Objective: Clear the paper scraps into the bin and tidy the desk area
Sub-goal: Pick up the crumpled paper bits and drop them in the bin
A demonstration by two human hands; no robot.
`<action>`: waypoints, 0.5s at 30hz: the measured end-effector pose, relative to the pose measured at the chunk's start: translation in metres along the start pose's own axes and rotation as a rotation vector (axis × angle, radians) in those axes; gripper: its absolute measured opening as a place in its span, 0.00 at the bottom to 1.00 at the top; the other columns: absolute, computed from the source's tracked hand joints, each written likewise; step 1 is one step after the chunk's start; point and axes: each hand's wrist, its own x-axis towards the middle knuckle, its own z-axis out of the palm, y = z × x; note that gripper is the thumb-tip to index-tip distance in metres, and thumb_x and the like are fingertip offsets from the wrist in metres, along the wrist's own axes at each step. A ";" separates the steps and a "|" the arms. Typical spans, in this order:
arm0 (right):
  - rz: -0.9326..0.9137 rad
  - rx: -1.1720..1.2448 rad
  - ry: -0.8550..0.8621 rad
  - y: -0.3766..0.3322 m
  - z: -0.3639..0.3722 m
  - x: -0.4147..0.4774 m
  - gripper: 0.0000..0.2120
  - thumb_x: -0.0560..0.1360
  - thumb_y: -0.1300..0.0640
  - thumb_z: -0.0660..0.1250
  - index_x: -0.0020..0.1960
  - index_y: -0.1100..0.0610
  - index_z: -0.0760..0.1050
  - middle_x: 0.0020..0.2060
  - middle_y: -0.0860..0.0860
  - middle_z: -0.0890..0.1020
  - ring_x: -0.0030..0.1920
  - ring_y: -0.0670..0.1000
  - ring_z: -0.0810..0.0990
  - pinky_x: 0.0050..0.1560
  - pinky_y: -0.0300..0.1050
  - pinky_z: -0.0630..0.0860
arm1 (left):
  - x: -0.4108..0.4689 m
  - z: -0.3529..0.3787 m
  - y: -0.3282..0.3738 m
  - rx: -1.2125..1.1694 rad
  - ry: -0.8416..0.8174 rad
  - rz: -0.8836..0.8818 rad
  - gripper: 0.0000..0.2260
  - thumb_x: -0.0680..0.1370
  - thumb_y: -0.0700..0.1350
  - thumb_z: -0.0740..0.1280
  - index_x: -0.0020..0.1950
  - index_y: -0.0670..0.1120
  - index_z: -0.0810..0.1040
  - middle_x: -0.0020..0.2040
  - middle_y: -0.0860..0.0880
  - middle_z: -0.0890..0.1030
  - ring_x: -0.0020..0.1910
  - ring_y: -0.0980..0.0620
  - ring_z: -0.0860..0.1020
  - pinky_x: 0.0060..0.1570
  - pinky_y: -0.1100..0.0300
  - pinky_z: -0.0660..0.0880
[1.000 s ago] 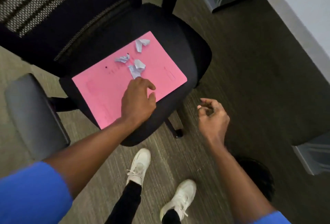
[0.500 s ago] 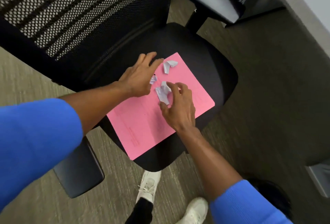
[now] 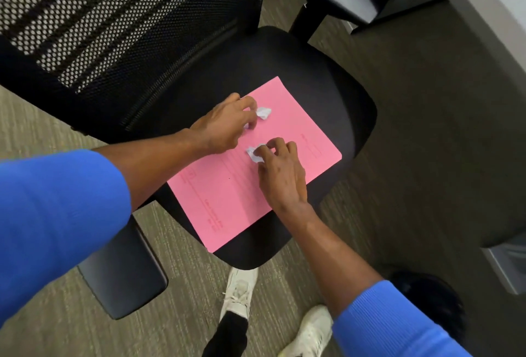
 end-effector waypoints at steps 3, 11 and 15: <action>0.031 0.037 0.040 0.013 -0.001 -0.019 0.16 0.79 0.65 0.70 0.65 0.55 0.79 0.63 0.55 0.77 0.60 0.58 0.75 0.40 0.51 0.77 | -0.006 0.004 0.016 -0.007 0.024 -0.049 0.09 0.77 0.32 0.74 0.52 0.44 0.85 0.62 0.49 0.78 0.60 0.47 0.75 0.52 0.50 0.81; 0.218 0.262 0.266 0.072 0.003 -0.100 0.14 0.72 0.65 0.72 0.55 0.51 0.83 0.53 0.47 0.80 0.53 0.53 0.78 0.45 0.49 0.79 | -0.018 0.010 0.070 -0.075 0.033 -0.149 0.07 0.78 0.31 0.69 0.51 0.39 0.85 0.53 0.41 0.83 0.55 0.42 0.77 0.51 0.46 0.79; 0.315 0.260 0.306 0.097 0.001 -0.142 0.13 0.70 0.65 0.77 0.51 0.52 0.85 0.51 0.49 0.82 0.49 0.53 0.79 0.44 0.42 0.75 | -0.016 0.011 0.083 -0.190 0.124 -0.318 0.09 0.77 0.30 0.70 0.54 0.41 0.78 0.52 0.39 0.81 0.50 0.40 0.79 0.46 0.44 0.80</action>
